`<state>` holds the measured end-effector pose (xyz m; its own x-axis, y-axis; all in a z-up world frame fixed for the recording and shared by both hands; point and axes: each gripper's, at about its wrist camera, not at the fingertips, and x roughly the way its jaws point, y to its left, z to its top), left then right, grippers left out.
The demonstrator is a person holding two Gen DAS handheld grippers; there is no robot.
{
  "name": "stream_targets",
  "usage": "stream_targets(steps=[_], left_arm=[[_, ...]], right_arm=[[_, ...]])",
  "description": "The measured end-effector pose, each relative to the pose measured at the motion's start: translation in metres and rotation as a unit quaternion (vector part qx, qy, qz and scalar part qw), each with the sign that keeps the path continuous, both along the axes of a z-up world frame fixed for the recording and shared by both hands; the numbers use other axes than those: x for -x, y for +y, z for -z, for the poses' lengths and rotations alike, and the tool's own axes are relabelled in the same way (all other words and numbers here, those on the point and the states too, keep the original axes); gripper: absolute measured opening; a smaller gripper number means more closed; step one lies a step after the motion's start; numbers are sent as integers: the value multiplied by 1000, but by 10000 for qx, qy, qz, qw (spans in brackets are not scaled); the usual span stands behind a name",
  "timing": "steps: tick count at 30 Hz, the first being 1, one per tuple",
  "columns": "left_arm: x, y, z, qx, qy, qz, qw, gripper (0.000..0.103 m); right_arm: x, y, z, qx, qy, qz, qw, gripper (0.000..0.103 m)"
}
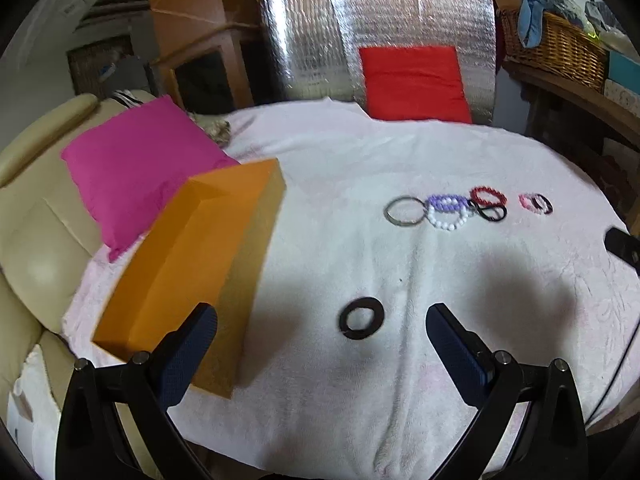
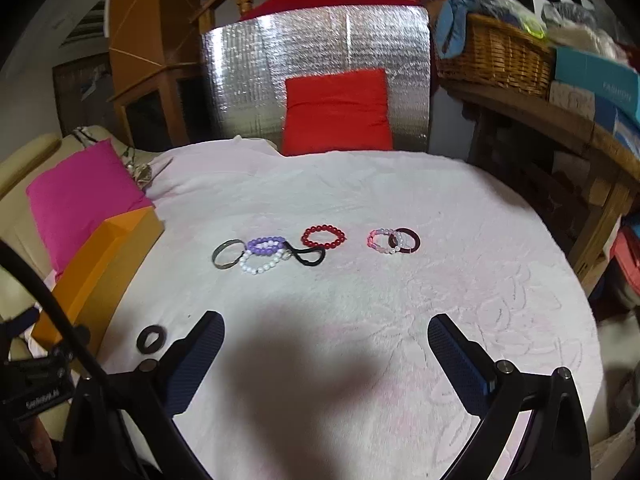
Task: Organize jewelry
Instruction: 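Grasp the black rubber ring with the left tool while the right tool grasps the pink-white bead bracelet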
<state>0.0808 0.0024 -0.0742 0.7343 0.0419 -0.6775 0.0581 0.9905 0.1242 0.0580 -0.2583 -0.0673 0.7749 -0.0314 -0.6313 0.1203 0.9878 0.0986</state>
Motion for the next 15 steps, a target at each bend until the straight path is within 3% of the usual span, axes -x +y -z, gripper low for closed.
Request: stream_targets(steps=[6, 10, 15], left_arm=[[-28, -3, 36, 220, 778, 313, 9962, 103], [-46, -15, 58, 194, 1184, 561, 9912, 103], [-74, -17, 83, 237, 1582, 535, 9857, 101]], right_arm=[[-50, -46, 34, -667, 454, 45, 9967, 103], [-87, -83, 57, -1287, 824, 194, 9881, 103], [-123, -108, 67, -1433, 822, 195, 9861, 94]])
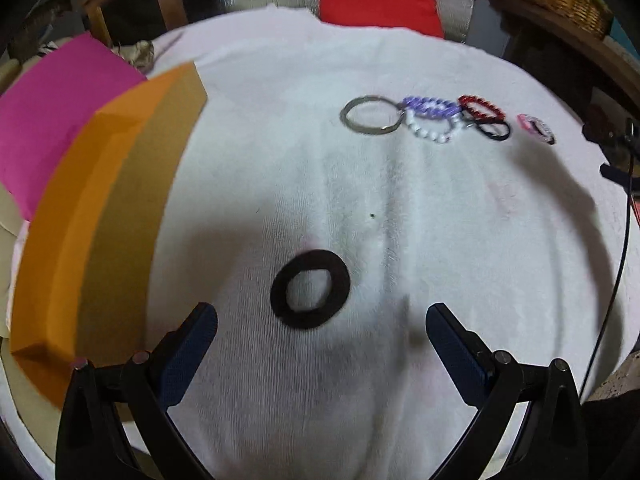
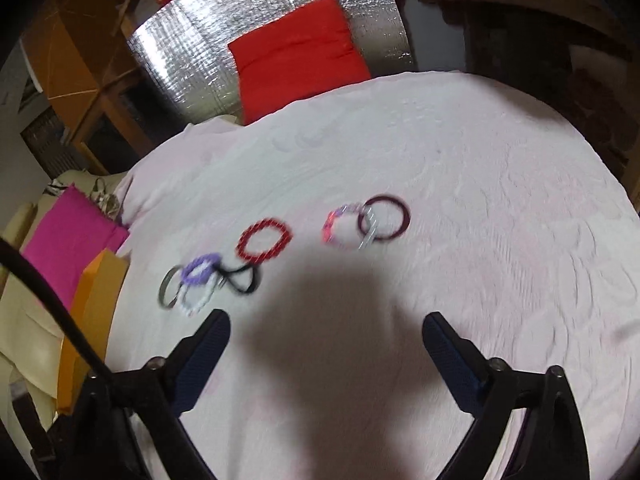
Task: Organize jewelry
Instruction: 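Grasp the black rubber ring with the left tool while the right tool grasps the pink-white bead bracelet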
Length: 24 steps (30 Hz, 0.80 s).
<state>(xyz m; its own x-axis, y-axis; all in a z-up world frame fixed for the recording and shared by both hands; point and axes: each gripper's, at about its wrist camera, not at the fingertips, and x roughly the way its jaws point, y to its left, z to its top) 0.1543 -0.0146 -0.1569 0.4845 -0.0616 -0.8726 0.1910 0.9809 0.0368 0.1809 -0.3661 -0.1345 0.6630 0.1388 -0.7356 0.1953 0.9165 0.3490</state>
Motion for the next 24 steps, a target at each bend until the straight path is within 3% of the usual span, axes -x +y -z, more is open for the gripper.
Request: stream_targets(steps=[3, 5, 9, 12, 14, 17, 19, 21, 24], left_arm=[[-12, 1, 10, -71, 68, -8, 10000, 83], [-18, 2, 17, 84, 213, 56, 9997, 76], [-18, -5, 16, 108, 47, 253, 9996, 60], [-18, -6, 15, 237, 27, 356, 9991, 45], [-21, -4, 14, 325, 40, 379, 9987, 41], [-23, -1, 13, 605, 100, 412, 9973, 25], [-22, 0, 11, 707, 104, 409, 9966, 22], [-24, 1, 10, 754, 37, 395, 9964, 14], [-27, 4, 8, 883, 11, 304, 9956, 14]], right_arm=[[-20, -9, 8, 53, 17, -14, 10000, 87], [-32, -12, 14, 35, 57, -13, 10000, 82], [-57, -12, 28, 229, 275, 89, 9993, 67], [-73, -13, 39, 457, 392, 318, 9977, 64], [-81, -14, 47, 592, 521, 389, 9961, 56], [-84, -14, 50, 750, 452, 460, 9951, 42], [-84, -14, 48, 790, 423, 404, 9952, 28], [-80, -16, 46, 745, 351, 343, 9960, 20], [-75, -19, 45, 739, 273, 234, 9966, 15]])
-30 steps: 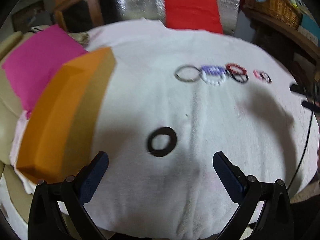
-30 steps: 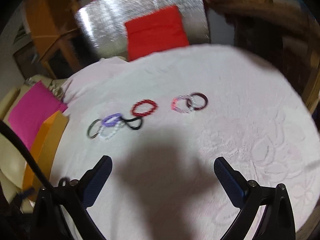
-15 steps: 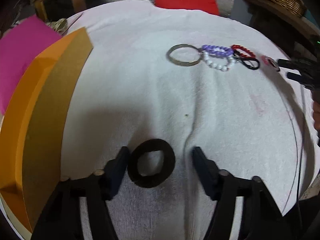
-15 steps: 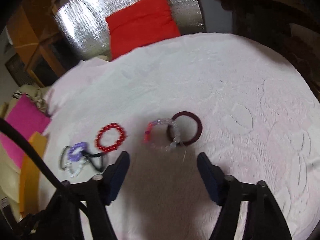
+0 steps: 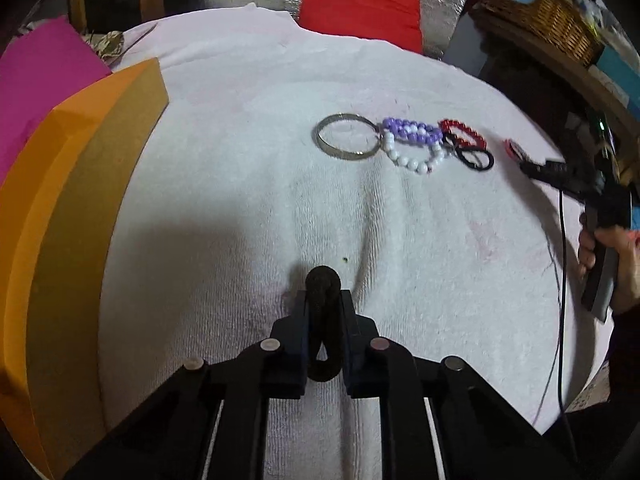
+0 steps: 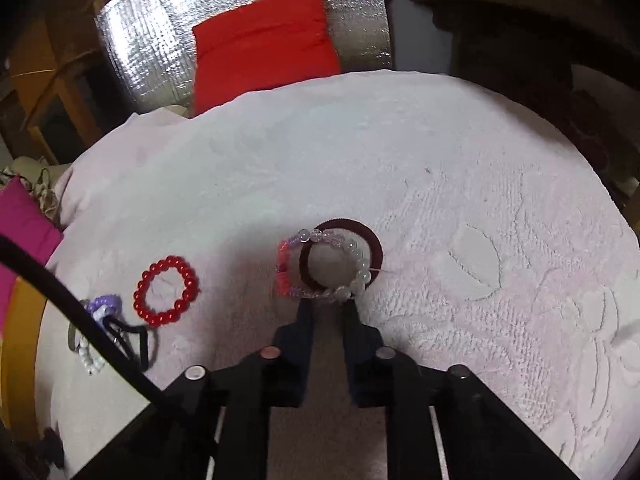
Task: Organize jewelry
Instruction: 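Grasp the black rubber ring with the left tool while the right tool grasps the pink-white bead bracelet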
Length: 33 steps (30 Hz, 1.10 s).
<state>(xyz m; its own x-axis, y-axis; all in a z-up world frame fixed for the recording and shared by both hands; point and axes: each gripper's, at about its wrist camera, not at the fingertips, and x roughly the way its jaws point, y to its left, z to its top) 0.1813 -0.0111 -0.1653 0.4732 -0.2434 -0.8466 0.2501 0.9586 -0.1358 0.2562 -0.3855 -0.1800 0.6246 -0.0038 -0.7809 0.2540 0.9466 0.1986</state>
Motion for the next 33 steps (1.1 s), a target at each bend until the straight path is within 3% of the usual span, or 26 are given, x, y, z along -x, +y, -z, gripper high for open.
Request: stream_targets(steps=[7, 11, 12, 13, 15, 17, 21, 26, 30, 33], left_arm=[[2, -7, -5, 89, -233, -29, 9997, 13], [3, -16, -12, 188, -372, -56, 9991, 13], [3, -19, -13, 195, -416, -48, 9989, 13], [2, -22, -14, 216, -445, -34, 9988, 13], [0, -27, -16, 261, -484, -22, 9985, 13], [-3, -34, -18, 277, -535, -16, 9982, 13], [-11, -51, -20, 256, -672, 56, 9974, 13], [-18, -66, -20, 221, -766, 145, 9967, 13], [-17, -69, -22, 226, -781, 175, 9965, 13], [-17, -66, -25, 239, -808, 165, 9963, 13]], right_arm=[[24, -5, -8, -139, -136, -318, 9993, 13], [35, -19, -14, -325, -225, -206, 9990, 15], [34, -22, -15, -451, -200, -115, 9987, 25], [33, -27, -14, -595, -178, -8, 9981, 45], [35, -36, -15, -832, -351, 217, 9957, 67], [32, -40, -16, -921, -445, 360, 9941, 67], [18, -44, -9, -1273, -256, 593, 9898, 40], [5, -42, 2, -1314, 4, 951, 9868, 39], [-3, -40, 4, -1152, 112, 1061, 9876, 13], [-8, -36, -1, -1075, 210, 975, 9892, 9]])
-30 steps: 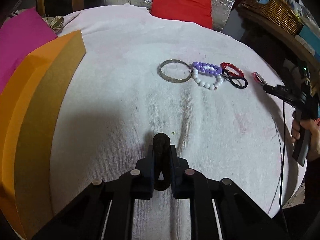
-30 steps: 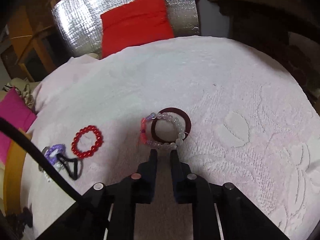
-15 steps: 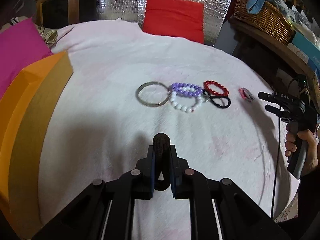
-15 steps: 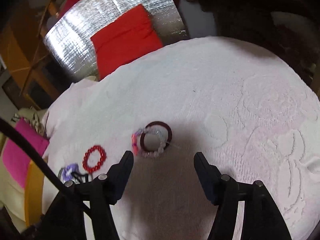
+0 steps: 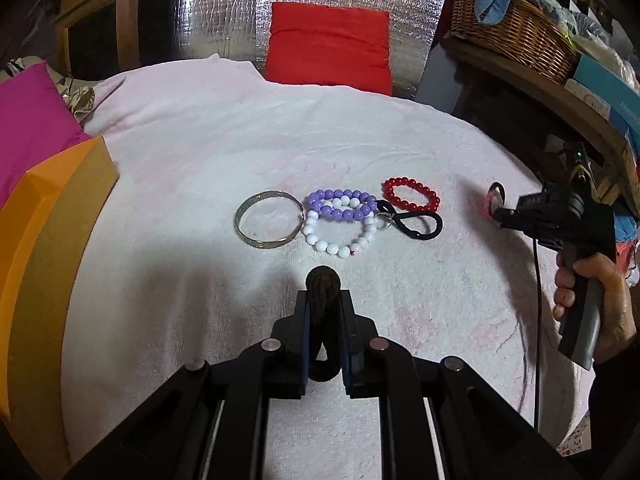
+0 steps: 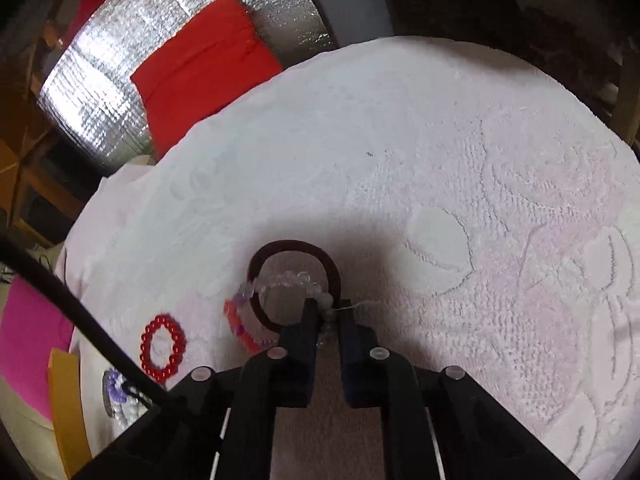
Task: Organize jewelry
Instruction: 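Grasp the black rubber ring with the left tool while the right tool grasps the pink-white bead bracelet, then carry both items over the orange box and open both tools to drop them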
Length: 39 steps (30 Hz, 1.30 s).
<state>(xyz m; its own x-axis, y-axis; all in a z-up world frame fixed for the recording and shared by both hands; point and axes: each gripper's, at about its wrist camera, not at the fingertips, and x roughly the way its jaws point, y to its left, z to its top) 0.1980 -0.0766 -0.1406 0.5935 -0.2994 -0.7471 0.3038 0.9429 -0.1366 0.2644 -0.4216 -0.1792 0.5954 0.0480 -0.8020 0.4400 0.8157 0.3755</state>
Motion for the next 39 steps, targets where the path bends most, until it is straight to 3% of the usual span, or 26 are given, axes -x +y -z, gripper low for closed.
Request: stream_targets(steps=[8, 16, 21, 26, 30, 36, 39], left_arm=[[9, 9, -16, 171, -190, -42, 9997, 13], [30, 49, -41, 458, -535, -335, 9970, 13], [53, 110, -63, 810, -797, -844, 9899, 13], [66, 172, -73, 776, -1061, -1652, 9775, 14], [59, 216, -53, 487, -677, -2423, 9666, 14], [55, 252, -24, 131, -132, -2927, 9560, 17], [56, 265, -20, 56, -56, -3097, 9508, 31]], right_arm=[[35, 9, -15, -310, 15, -533, 9981, 9], [57, 55, -46, -855, -572, -1184, 9876, 9], [46, 128, -67, -1173, -1018, -1908, 9693, 9], [36, 216, -84, -1523, -1287, -2655, 9433, 9], [24, 288, -91, -1660, -1363, -3203, 9227, 9], [5, 389, -86, -1836, -1224, -3807, 8980, 9], [-1, 426, -76, -1953, -1028, -3994, 8898, 9]])
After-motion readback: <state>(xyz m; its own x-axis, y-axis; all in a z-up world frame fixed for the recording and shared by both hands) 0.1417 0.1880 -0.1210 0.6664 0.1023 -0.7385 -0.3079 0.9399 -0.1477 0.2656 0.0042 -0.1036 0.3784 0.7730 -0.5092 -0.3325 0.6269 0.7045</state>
